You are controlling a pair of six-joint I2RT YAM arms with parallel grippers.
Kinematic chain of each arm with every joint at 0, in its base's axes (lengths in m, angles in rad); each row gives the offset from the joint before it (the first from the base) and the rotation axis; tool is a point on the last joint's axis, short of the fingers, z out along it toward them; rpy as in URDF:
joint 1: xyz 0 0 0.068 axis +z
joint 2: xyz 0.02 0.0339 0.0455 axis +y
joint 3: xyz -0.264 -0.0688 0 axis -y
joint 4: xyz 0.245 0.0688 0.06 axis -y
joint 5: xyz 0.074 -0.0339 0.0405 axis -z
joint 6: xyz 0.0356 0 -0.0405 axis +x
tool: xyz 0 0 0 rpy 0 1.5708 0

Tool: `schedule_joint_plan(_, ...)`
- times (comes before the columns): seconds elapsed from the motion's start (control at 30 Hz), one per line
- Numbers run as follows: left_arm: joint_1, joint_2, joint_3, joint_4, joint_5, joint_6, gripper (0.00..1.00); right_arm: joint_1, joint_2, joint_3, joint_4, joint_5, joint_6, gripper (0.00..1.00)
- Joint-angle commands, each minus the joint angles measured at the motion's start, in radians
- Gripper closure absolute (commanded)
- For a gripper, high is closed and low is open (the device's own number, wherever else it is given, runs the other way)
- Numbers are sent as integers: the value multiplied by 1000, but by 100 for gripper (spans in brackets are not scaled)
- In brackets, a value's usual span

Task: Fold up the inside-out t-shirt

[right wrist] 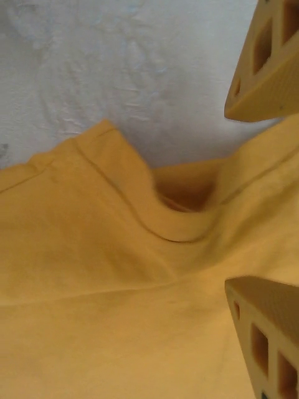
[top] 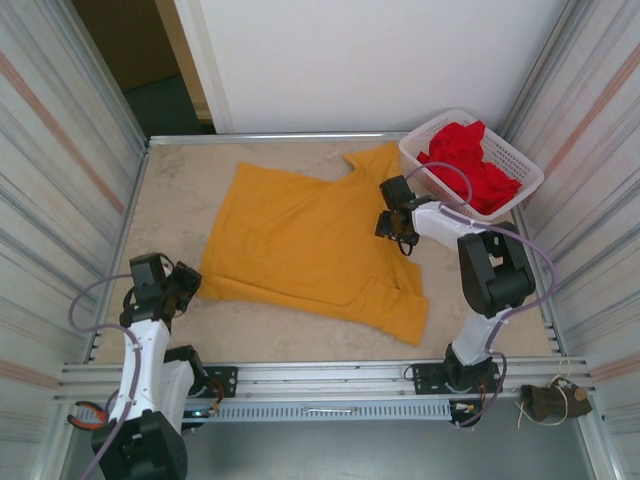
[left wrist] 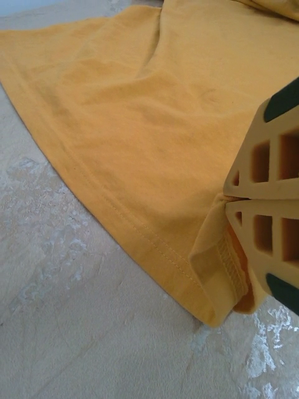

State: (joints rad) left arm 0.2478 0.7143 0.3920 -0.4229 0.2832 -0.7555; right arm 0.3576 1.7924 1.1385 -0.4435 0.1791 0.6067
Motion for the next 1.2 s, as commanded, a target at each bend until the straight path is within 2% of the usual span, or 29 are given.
schedule_joint_plan(0.0, 5, -9, 28, -2, -5, 7, 98, -56, 43, 26, -5, -1, 6, 61)
schedule_joint_plan(0.07, 5, -9, 28, 2, -4, 6, 98, -94, 53, 21, -7, -5, 21, 88)
schedule_joint_plan(0.1, 5, -9, 27, 1, -5, 4, 99, -113, 52, 15, -7, -5, 27, 99)
schedule_joint_plan(0.27, 5, -12, 22, 3, -8, 7, 100, -198, -20, -21, 10, -22, 48, 100)
schedule_joint_plan(0.3, 5, -12, 22, 4, -9, 7, 100, -210, -31, -20, 8, -28, 45, 90)
schedule_joint_plan(0.37, 5, -12, 21, 4, -9, 7, 100, -226, -61, -16, -17, -10, 46, 44)
schedule_joint_plan(0.43, 4, -12, 20, 1, -8, 8, 100, -232, -108, -25, -43, 4, 58, 30)
schedule_joint_plan(0.5, 5, -14, 21, -1, -6, 7, 100, -230, -180, -62, -64, 6, 73, 29)
schedule_joint_plan(0.63, 5, -19, 19, -4, -4, 4, 100, -206, -361, -196, -65, -90, 100, 32)
schedule_joint_plan(0.8, 4, -19, 21, -4, 3, 6, 100, -81, -520, -329, -113, -151, 100, 32)
schedule_joint_plan(0.93, 5, -18, 26, -7, 8, 4, 100, 35, -545, -405, -107, -166, 85, 30)
schedule_joint_plan(1.17, 5, -15, 32, -11, 9, 4, 100, 121, -506, -479, -65, -172, 82, 30)
